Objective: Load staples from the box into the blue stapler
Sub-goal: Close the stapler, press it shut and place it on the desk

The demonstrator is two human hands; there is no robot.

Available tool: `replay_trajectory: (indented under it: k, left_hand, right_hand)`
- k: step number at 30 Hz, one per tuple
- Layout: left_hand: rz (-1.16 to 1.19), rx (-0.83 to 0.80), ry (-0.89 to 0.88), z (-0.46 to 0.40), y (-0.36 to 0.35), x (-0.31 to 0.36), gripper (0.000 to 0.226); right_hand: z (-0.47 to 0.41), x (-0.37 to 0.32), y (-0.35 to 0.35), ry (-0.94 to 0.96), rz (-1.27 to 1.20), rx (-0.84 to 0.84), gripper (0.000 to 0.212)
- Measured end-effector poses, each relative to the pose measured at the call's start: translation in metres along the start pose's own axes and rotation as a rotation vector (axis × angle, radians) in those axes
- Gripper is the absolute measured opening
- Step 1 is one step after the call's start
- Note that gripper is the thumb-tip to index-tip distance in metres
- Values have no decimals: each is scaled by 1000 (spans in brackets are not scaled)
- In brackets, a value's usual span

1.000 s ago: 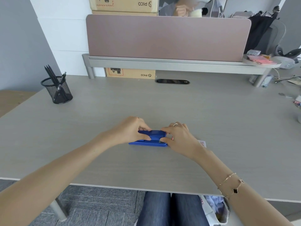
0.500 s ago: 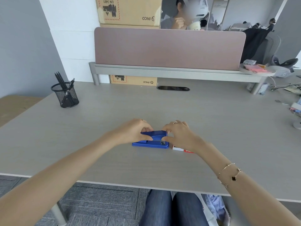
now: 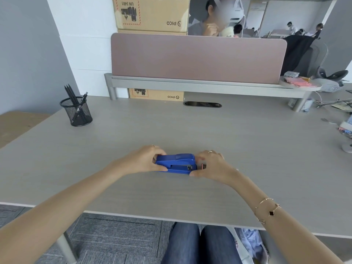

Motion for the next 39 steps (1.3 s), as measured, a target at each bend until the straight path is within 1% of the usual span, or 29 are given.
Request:
replay_trajectory:
  k: [5,7,9,14,19,26,31,39]
  left_hand:
    - [145,27,-5,3,-1,-7,20]
    - [201,44,0,3,1,-10,21]
    - [221,50,3,3,2,-11,21]
    - [223,50,12,1,2,-13,23]
    - [241,58,29,1,3,-15,24]
    - [259,93,26,0,5,-15,22]
    - [229,150,-10,-7,27,-3,24]
    - [180,179,-65,-44,69,7,20]
  right_hand:
    - [-3,5,-3,2,1,-13,24]
    - [-4,4,-4,10,-4,-36,31]
    - [-7,5,-7,8,2,-56,34]
    - [-11,8,-11,-7,27,-59,36]
    - [-13,1,-14,1,114,-78,25]
    - [-17,4,-10,-6,184,-58,31]
    - [-21,1,15,-21,205,4,36]
    - [-47,11,60,-20,189,49,33]
Point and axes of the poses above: each hand's wrist, its own z-axis away from the middle knuckle, its own y-axis out of the back of the hand, x = y × z, the point moved 10 cm from there along -z, towards the middle knuckle, and after that the axes turned 15 degrees about -x, right-handed, at the moved point
